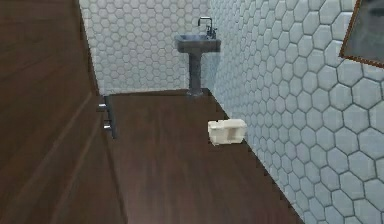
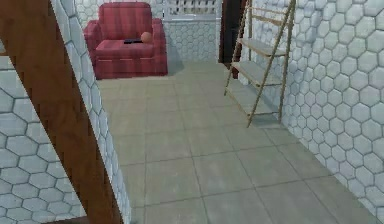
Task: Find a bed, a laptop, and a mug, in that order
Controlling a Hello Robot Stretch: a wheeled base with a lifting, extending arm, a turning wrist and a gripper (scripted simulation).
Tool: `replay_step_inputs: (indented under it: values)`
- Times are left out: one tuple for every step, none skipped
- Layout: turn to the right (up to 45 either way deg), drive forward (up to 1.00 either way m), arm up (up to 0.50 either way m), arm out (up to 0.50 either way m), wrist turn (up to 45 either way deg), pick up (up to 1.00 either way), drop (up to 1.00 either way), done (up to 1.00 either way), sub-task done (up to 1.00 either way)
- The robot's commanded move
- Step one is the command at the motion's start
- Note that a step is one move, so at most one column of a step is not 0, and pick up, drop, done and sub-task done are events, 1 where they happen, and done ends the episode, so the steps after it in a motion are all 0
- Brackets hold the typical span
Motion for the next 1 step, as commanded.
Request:
replay_step_inputs:
  values:
    - [0.0, 1.0, 0.0, 0.0, 0.0, 0.0, 0.0, 0.0, 0.0]
